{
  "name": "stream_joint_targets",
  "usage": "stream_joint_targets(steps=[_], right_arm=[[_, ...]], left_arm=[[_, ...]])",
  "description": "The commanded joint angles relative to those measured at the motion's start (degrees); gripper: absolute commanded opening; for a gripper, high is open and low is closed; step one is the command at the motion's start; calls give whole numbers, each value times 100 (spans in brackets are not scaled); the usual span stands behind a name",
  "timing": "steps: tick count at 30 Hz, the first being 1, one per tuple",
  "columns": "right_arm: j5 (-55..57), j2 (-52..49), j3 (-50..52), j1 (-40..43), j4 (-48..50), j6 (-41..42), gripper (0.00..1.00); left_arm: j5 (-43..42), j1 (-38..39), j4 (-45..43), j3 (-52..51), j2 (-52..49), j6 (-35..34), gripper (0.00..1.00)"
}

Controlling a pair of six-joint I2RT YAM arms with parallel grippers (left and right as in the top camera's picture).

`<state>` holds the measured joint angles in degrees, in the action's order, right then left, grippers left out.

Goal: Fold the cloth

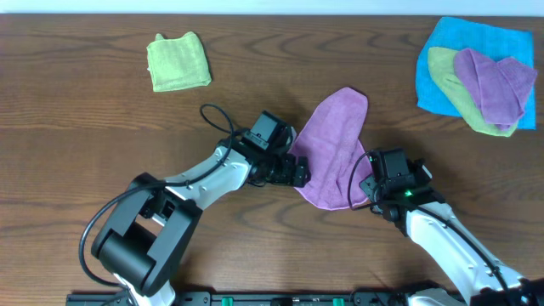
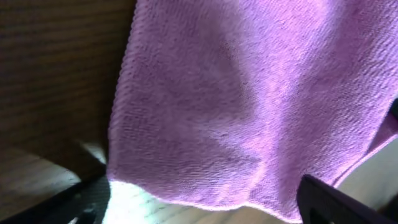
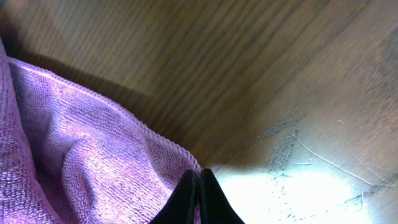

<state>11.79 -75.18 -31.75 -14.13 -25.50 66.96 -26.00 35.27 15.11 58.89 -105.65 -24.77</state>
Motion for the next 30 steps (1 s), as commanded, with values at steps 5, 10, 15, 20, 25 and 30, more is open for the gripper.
stream_joint_targets(steps=[5, 10, 15, 20, 25, 30], right_arm=[[-92, 17, 37, 24, -35, -42, 3], [-94, 17, 37, 24, -90, -153, 2], [-133, 17, 37, 24, -90, -240, 2], [-133, 17, 35, 24, -87, -649, 1], [-354, 168, -98, 22, -92, -1397, 1], [-363, 651, -509, 24, -118, -2065, 2]], left_arm=[[522, 76, 138, -286, -796, -275, 37], [597, 76, 173, -286, -898, -271, 29], [896, 74, 282, -286, -896, -269, 6], [1432, 9, 881, -282, -776, -262, 6], [1613, -166, 1373, -280, -164, -157, 6], [1851, -476, 1862, -278, 785, -160, 6]])
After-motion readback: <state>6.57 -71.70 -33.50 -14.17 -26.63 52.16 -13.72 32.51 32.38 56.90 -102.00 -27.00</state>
